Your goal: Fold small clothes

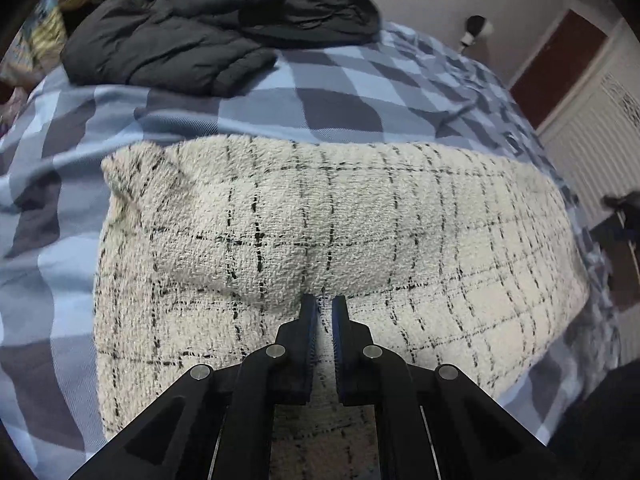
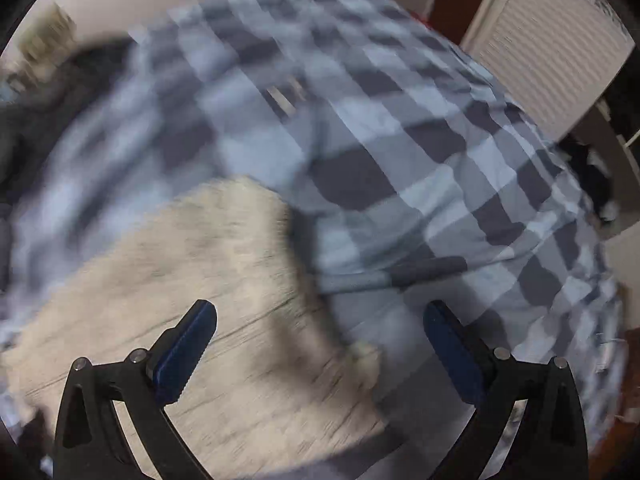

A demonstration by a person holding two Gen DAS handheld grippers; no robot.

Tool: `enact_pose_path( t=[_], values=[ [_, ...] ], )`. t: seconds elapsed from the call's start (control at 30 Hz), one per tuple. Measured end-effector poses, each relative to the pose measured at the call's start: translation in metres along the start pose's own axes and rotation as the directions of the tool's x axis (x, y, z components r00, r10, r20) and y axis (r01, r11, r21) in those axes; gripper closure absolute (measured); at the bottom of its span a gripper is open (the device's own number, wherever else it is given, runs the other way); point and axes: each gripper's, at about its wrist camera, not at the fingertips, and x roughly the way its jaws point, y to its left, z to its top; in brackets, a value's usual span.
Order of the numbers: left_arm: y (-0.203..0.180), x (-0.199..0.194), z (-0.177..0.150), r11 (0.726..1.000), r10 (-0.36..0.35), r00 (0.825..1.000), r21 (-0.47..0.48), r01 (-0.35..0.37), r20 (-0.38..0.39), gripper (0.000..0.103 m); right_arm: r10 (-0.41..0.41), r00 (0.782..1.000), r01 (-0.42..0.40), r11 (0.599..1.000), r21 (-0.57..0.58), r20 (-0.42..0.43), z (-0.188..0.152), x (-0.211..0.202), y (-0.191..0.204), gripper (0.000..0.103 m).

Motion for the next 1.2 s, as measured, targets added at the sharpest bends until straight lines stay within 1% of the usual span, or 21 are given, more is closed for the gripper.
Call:
enact_pose_path(
  t=[0.03, 0.07, 0.13, 0.17, 0.23, 0.3, 0.37, 0.4, 0.47, 0.5, 0.53, 0.57, 0.6, 0.63, 0.77, 0.83, 0.87, 0.93, 0.97, 1.1, 1.2],
  values=[
    [-0.004, -0.002, -0.001, 0.999, 0.017, 1.0, 0.029, -0.017, -0.001, 0.096, 0.0, 1.0, 0.0, 1.0, 0.0, 0.0, 0.0, 0.0, 0.0, 0.002],
    [-0.007, -0.004, -0.001, 0.998, 0.037, 0.999, 0.056, -0.036, -0.004, 0.096, 0.047, 0.998, -0.046, 0.999, -0.023, 0.042, -0.011, -0.016, 0.008, 0.002],
    [-0.018, -0.009, 0.0, 0.991, 0.087, 0.994, 0.103, -0.081, -0.06, 0.096, 0.097, 0.99, -0.088, 0.992, -0.085, 0.106, -0.031, -0.037, 0.025, 0.002],
    [-0.023, -0.012, -0.001, 0.99, 0.08, 0.993, 0.127, -0.068, -0.091, 0.096, 0.114, 0.983, -0.096, 0.987, -0.126, 0.145, -0.045, -0.048, 0.035, 0.002],
    [-0.033, -0.019, -0.007, 0.984, 0.036, 0.994, 0.178, -0.017, -0.106, 0.096, 0.14, 0.972, -0.108, 0.98, -0.17, 0.19, -0.055, -0.053, 0.037, 0.001],
    [-0.043, -0.026, -0.013, 0.969, 0.077, 0.991, 0.243, -0.05, -0.105, 0.096, 0.186, 0.957, -0.148, 0.973, -0.178, 0.222, -0.068, -0.064, 0.034, 0.001],
    [-0.052, -0.034, -0.017, 0.957, 0.082, 0.993, 0.286, -0.055, -0.082, 0.096, 0.246, 0.94, -0.204, 0.961, -0.187, 0.238, -0.072, -0.063, 0.032, 0.001],
    [-0.057, -0.04, -0.016, 0.957, 0.068, 0.996, 0.285, -0.049, -0.056, 0.094, 0.254, 0.937, -0.207, 0.957, -0.205, 0.239, -0.071, -0.06, 0.035, 0.001],
    [-0.062, -0.048, -0.016, 0.965, 0.022, 0.999, 0.261, -0.01, -0.044, 0.093, 0.242, 0.945, -0.189, 0.953, -0.236, 0.222, -0.065, -0.05, 0.046, 0.001],
    [-0.067, -0.055, -0.018, 0.965, -0.021, 1.0, 0.26, 0.026, -0.023, 0.087, 0.244, 0.948, -0.193, 0.952, -0.238, 0.204, -0.061, -0.044, 0.049, 0.001],
    [-0.071, -0.058, -0.019, 0.965, -0.025, 1.0, 0.263, 0.028, -0.017, 0.076, 0.252, 0.952, -0.209, 0.95, -0.234, 0.175, -0.057, -0.035, 0.052, 0.001],
    [-0.077, -0.061, -0.023, 0.959, -0.027, 1.0, 0.282, 0.029, -0.009, 0.025, 0.259, 0.953, -0.221, 0.949, -0.224, 0.156, -0.058, -0.034, 0.054, 0.001],
    [-0.081, -0.063, -0.026, 0.951, -0.044, 0.999, 0.305, 0.042, 0.001, 0.0, 0.265, 0.955, -0.234, 0.949, -0.209, 0.134, -0.056, -0.028, 0.054, 0.001],
    [-0.088, -0.067, -0.03, 0.939, -0.073, 0.997, 0.337, 0.064, 0.015, 0.0, 0.266, 0.957, -0.24, 0.951, -0.196, 0.118, -0.053, -0.022, 0.054, 0.001],
    [-0.1, -0.048, -0.033, 0.934, -0.038, 0.999, 0.355, 0.039, -0.01, 0.0, 0.288, 0.957, -0.282, 0.953, -0.11, 0.041, -0.046, 0.0, 0.049, 0.001],
    [-0.099, -0.032, -0.029, 0.942, 0.026, 0.999, 0.336, -0.013, -0.036, 0.0, 0.302, 0.953, -0.3, 0.952, -0.063, 0.02, -0.046, 0.007, 0.044, 0.001],
    [-0.097, -0.026, -0.027, 0.948, 0.041, 0.998, 0.318, -0.024, -0.048, 0.0, 0.305, 0.952, -0.304, 0.951, -0.046, 0.017, -0.047, 0.007, 0.043, 0.001],
    [-0.089, -0.006, -0.026, 0.966, 0.054, 0.992, 0.258, -0.023, -0.116, 0.0, 0.307, 0.952, -0.307, 0.951, -0.023, 0.009, -0.049, 0.007, 0.041, 0.001],
    [-0.086, 0.004, -0.027, 0.972, 0.076, 0.987, 0.231, -0.041, -0.143, 0.0, 0.307, 0.952, -0.307, 0.952, -0.015, 0.004, -0.049, 0.009, 0.04, 0.001],
    [-0.093, 0.013, -0.03, 0.969, 0.15, 0.983, 0.212, -0.125, -0.108, 0.0, 0.279, 0.959, -0.28, 0.96, -0.026, -0.04, -0.047, 0.018, 0.047, 0.001],
    [-0.099, 0.015, -0.035, 0.966, 0.192, 0.979, 0.19, -0.176, -0.065, 0.0, 0.246, 0.967, -0.251, 0.965, -0.077, -0.071, -0.05, 0.024, 0.059, 0.001]
  ],
)
